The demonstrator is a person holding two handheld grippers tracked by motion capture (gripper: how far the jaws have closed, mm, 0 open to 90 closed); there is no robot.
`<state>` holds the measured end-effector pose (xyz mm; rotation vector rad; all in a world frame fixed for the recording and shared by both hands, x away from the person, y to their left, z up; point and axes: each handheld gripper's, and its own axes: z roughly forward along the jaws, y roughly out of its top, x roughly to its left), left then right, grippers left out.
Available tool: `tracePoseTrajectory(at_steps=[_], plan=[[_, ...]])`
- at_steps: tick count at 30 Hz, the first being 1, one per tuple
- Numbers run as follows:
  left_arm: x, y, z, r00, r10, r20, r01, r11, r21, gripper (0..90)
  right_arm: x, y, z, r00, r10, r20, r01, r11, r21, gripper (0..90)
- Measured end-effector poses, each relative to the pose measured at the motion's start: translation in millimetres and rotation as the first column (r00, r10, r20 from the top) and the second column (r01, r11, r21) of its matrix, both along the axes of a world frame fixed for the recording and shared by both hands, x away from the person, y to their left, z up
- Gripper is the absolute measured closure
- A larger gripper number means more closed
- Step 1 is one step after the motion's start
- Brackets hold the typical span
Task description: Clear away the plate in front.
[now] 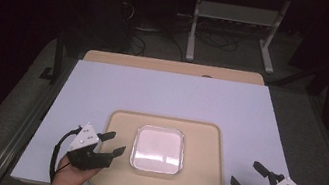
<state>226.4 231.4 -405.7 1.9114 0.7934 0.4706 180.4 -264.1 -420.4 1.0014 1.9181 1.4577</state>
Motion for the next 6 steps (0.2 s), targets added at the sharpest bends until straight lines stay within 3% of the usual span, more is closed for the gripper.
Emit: tracePoseTrajectory(at_steps=[3,6], plan=[[-6.9,7.3,-1.8,0.9996,-0.002,0.029,0.002,1.0000,0.000,37.1,0.0,0.9,0.1,1.0000,0.007,0.000,-0.007,1.0000,-0.001,13.4],[-10.9,13.0,0.6,0.9990,-0.011,0.042,0.012,0.9993,-0.035,35.0,0.5,1.8,0.3,0.9999,0.015,0.001,-0.015,0.9999,-0.003,13.5]])
